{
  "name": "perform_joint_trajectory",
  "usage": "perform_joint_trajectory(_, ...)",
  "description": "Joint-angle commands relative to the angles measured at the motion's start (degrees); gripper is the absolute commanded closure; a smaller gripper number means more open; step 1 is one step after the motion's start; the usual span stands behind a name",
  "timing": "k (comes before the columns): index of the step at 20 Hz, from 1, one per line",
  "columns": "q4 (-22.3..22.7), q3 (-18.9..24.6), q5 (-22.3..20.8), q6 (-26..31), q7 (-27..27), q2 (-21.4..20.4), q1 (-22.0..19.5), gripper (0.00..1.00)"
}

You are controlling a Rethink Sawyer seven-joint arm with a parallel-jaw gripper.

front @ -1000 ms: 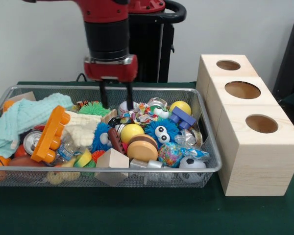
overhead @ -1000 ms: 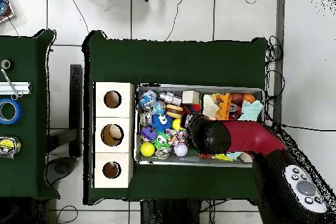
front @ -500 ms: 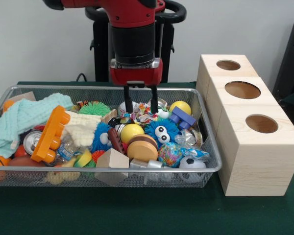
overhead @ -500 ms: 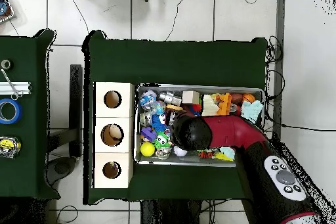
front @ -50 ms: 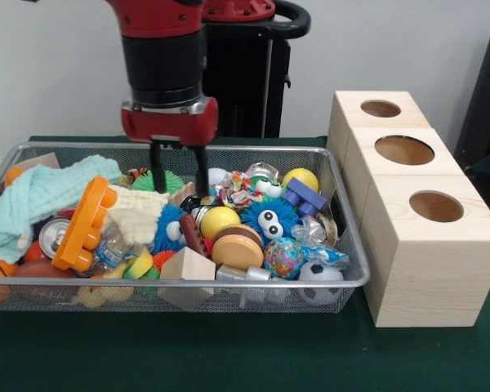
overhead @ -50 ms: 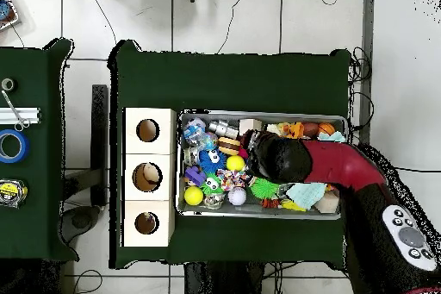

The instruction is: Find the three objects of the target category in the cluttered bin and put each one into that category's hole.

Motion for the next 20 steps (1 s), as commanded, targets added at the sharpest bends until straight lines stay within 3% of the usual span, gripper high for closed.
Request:
perform_joint_trajectory(1, -8.9, 4.0, 2.3, 11.0, -8.6, 2.1, -1.7, 0.0)
perform_joint_trajectory(9, -11.2, 5.1, -0.6, 9.2, -13.0, 6.8, -6.1, 0.0)
perform_joint_trajectory(20, -10.7, 5.9, -9.2, -0.7, -15.9, 14.8, -11.5, 0.0)
